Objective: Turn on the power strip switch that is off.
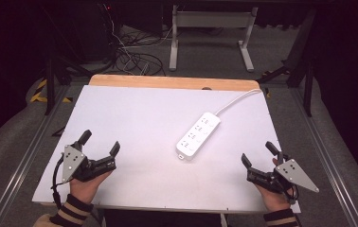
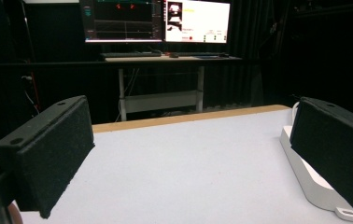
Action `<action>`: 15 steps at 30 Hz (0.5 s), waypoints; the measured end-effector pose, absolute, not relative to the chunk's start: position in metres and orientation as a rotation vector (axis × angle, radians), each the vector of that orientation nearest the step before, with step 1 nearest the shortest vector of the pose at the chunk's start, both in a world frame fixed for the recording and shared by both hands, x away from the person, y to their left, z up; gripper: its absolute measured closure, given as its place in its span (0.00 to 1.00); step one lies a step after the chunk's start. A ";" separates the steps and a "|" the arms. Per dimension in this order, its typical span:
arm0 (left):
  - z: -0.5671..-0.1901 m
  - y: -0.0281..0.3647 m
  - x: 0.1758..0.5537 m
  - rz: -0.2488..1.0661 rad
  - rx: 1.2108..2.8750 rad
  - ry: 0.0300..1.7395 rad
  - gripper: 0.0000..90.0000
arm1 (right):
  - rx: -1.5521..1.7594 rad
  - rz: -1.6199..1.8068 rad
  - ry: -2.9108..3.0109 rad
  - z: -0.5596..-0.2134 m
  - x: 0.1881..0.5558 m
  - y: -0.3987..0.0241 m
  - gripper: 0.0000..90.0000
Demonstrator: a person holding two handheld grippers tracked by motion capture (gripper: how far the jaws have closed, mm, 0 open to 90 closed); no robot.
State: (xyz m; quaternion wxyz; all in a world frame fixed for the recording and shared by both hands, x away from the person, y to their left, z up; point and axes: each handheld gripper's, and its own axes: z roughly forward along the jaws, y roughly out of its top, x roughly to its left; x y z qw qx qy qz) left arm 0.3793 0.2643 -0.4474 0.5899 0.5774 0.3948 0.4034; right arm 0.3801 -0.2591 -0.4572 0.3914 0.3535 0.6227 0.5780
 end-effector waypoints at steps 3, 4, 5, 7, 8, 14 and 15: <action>-0.447 0.265 0.379 0.943 1.343 0.921 0.00 | 0.895 1.462 1.589 -0.457 0.380 -0.258 0.11; -0.447 0.265 0.379 0.943 1.343 0.924 0.00 | 0.897 1.466 1.589 -0.457 0.381 -0.259 0.12; -0.448 0.264 0.379 0.942 1.344 0.925 0.00 | 0.904 1.470 1.590 -0.456 0.381 -0.260 0.13; -0.448 0.264 0.379 0.939 1.346 0.923 0.00 | 0.936 1.492 1.586 -0.454 0.381 -0.262 0.16; -0.448 0.264 0.379 0.939 1.346 0.923 0.00 | 0.936 1.492 1.586 -0.454 0.381 -0.262 0.16; -0.447 0.265 0.379 0.942 1.343 0.927 0.00 | 1.074 1.608 1.615 -0.438 0.381 -0.274 0.31; -0.447 0.265 0.379 0.943 1.338 0.930 0.00 | 1.071 1.601 1.611 -0.434 0.381 -0.275 0.34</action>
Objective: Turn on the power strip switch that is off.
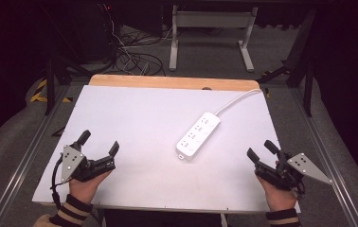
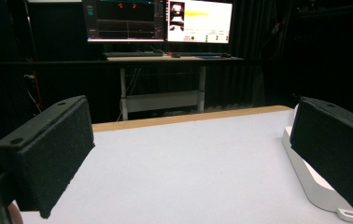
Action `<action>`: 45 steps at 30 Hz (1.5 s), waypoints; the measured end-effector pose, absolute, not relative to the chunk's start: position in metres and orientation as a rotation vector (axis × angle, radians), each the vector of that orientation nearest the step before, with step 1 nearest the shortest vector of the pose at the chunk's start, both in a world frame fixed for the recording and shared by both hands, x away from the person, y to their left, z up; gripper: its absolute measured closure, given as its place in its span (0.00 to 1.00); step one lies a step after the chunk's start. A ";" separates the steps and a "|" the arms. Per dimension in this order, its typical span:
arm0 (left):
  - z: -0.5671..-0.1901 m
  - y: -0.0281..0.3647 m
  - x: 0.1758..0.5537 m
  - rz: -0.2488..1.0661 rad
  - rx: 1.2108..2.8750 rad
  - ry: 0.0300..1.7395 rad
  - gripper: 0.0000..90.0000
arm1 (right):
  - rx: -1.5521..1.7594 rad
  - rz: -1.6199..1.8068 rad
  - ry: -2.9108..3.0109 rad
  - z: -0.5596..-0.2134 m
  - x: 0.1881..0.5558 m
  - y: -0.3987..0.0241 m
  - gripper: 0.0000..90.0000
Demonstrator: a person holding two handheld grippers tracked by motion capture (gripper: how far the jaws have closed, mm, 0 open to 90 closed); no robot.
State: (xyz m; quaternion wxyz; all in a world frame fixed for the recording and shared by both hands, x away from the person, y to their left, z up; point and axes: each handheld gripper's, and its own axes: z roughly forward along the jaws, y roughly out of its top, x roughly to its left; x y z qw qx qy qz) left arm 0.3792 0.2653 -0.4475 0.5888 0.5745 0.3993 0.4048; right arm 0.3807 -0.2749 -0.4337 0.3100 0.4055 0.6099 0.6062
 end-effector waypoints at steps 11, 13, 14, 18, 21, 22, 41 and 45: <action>-0.448 0.268 0.382 0.967 1.331 0.942 0.00 | 0.976 1.645 1.628 -0.352 0.401 -0.270 0.44; -0.448 0.268 0.382 0.966 1.331 0.943 0.00 | 0.915 1.599 1.672 -0.336 0.410 -0.259 0.59; -0.448 0.268 0.382 0.966 1.331 0.943 0.00 | 0.877 1.563 1.706 -0.329 0.415 -0.251 0.71; -0.447 0.266 0.382 0.964 1.341 0.930 0.00 | 0.924 1.432 1.871 -0.313 0.450 -0.217 1.00; -0.448 0.265 0.382 0.980 1.357 0.924 0.00 | 1.047 1.289 1.980 -0.317 0.484 -0.193 1.00; -0.448 0.264 0.381 0.983 1.363 0.923 0.01 | 1.079 1.216 2.022 -0.322 0.496 -0.186 1.00; -0.449 0.266 0.378 0.974 1.384 0.928 0.01 | 1.317 0.732 2.250 -0.435 0.577 -0.145 1.00; -0.449 0.267 0.378 0.974 1.383 0.933 0.01 | 1.307 0.763 2.249 -0.439 0.578 -0.142 1.00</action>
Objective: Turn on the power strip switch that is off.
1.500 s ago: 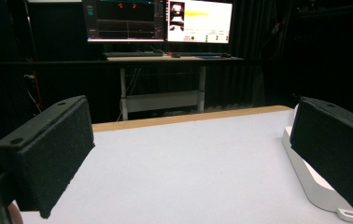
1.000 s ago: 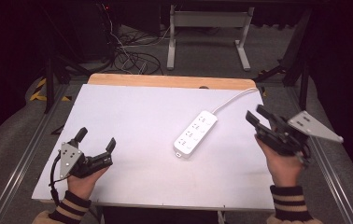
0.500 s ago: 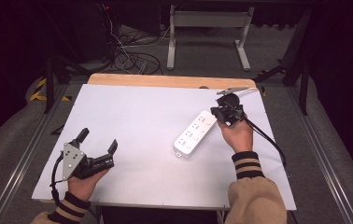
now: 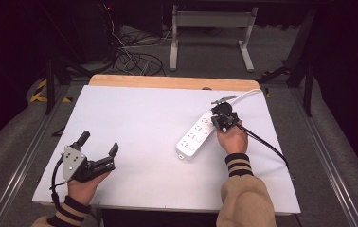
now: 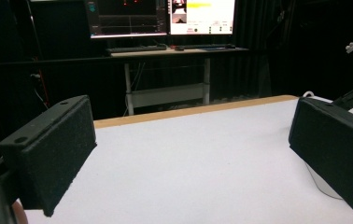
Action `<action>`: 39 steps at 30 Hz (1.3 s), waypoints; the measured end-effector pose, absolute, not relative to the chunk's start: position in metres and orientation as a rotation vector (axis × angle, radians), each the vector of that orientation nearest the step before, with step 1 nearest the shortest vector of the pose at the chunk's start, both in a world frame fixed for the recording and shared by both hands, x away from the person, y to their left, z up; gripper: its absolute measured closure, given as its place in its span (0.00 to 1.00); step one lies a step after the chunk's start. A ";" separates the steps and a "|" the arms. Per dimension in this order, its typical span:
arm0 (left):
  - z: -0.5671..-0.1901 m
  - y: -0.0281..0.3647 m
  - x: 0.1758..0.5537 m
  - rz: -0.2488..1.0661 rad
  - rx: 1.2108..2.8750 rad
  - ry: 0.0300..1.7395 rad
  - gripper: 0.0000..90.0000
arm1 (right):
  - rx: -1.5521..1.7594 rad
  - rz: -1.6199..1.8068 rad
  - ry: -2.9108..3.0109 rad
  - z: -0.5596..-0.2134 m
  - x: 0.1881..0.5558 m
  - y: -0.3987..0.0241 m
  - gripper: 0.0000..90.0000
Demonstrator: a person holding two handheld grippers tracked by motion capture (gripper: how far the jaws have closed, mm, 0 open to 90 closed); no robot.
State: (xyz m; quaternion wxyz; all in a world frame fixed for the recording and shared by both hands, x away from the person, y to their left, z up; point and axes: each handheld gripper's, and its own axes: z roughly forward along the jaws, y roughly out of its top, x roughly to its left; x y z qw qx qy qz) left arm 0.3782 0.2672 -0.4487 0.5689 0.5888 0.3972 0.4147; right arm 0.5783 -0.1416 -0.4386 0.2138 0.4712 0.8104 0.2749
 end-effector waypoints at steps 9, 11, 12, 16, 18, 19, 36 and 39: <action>-0.447 0.268 0.378 0.977 1.372 0.935 0.01 | 1.288 0.749 2.234 -0.446 0.574 -0.137 1.00; -0.447 0.268 0.378 0.979 1.372 0.937 0.01 | 1.286 0.805 2.237 -0.449 0.573 -0.135 1.00; -0.447 0.268 0.378 0.978 1.373 0.937 0.01 | 1.288 0.814 2.232 -0.450 0.572 -0.133 1.00; -0.447 0.268 0.378 0.982 1.370 0.935 0.01 | 1.288 0.818 2.199 -0.452 0.571 -0.130 1.00; -0.447 0.269 0.377 0.982 1.365 0.938 0.01 | 1.260 0.812 2.199 -0.452 0.569 -0.130 1.00; -0.447 0.269 0.377 0.981 1.363 0.943 0.01 | 1.256 0.815 2.198 -0.453 0.569 -0.129 1.00; -0.447 0.269 0.377 0.982 1.364 0.941 0.01 | 1.275 0.829 2.169 -0.455 0.565 -0.136 1.00; -0.447 0.270 0.377 0.983 1.360 0.946 0.01 | 1.280 0.829 2.153 -0.456 0.563 -0.135 1.00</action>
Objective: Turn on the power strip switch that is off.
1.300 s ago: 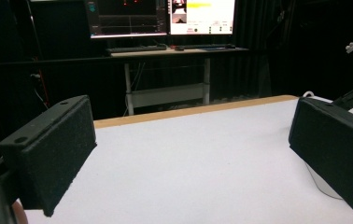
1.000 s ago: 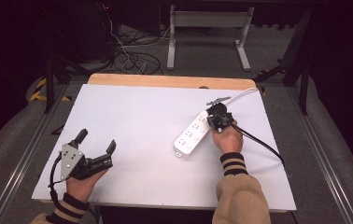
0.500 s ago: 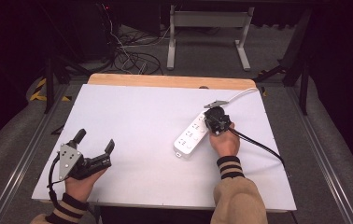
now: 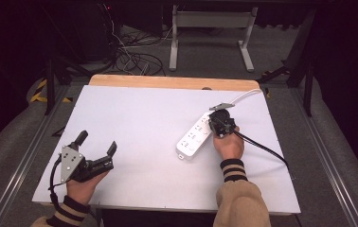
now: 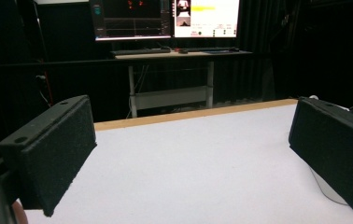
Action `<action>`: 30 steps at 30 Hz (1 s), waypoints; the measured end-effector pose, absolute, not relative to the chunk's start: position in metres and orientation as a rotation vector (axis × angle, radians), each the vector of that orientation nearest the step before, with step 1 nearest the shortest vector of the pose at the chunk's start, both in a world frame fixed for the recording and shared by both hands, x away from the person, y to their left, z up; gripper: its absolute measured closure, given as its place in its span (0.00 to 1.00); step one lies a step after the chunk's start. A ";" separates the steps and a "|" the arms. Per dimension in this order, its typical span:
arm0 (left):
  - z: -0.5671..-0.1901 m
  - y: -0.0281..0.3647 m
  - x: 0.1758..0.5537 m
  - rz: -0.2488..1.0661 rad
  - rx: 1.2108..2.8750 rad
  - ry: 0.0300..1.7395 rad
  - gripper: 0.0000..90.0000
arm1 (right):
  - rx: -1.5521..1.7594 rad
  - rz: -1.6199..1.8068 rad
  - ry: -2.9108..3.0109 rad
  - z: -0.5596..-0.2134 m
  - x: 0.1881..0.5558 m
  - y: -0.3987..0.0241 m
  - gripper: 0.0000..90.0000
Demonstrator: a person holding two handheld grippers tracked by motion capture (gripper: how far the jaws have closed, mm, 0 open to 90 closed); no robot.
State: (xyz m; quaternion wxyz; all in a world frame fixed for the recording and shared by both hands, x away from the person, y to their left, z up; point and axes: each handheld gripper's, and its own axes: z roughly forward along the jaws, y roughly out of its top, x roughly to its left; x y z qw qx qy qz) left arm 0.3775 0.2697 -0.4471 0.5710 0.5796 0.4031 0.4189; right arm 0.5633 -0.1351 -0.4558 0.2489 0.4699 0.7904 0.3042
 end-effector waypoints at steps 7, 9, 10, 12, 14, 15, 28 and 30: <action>-0.447 0.270 0.377 0.988 1.363 0.945 0.01 | 1.273 0.829 2.133 -0.458 0.561 -0.134 1.00; -0.447 0.270 0.377 0.989 1.365 0.944 0.01 | 1.273 0.828 2.131 -0.458 0.561 -0.134 1.00; -0.447 0.270 0.377 0.988 1.367 0.946 0.01 | 1.276 0.831 2.130 -0.458 0.561 -0.134 1.00; -0.448 0.270 0.377 0.986 1.368 0.946 0.01 | 1.281 0.836 2.129 -0.458 0.561 -0.135 1.00; -0.448 0.270 0.376 0.989 1.369 0.946 0.01 | 1.284 0.846 2.128 -0.459 0.561 -0.135 1.00; -0.448 0.270 0.376 0.989 1.369 0.946 0.01 | 1.284 0.846 2.128 -0.459 0.561 -0.135 1.00; -0.447 0.269 0.377 0.988 1.375 0.939 0.01 | 1.309 0.877 2.116 -0.461 0.561 -0.138 1.00; -0.447 0.269 0.377 0.988 1.376 0.941 0.01 | 1.309 0.877 2.116 -0.461 0.561 -0.138 1.00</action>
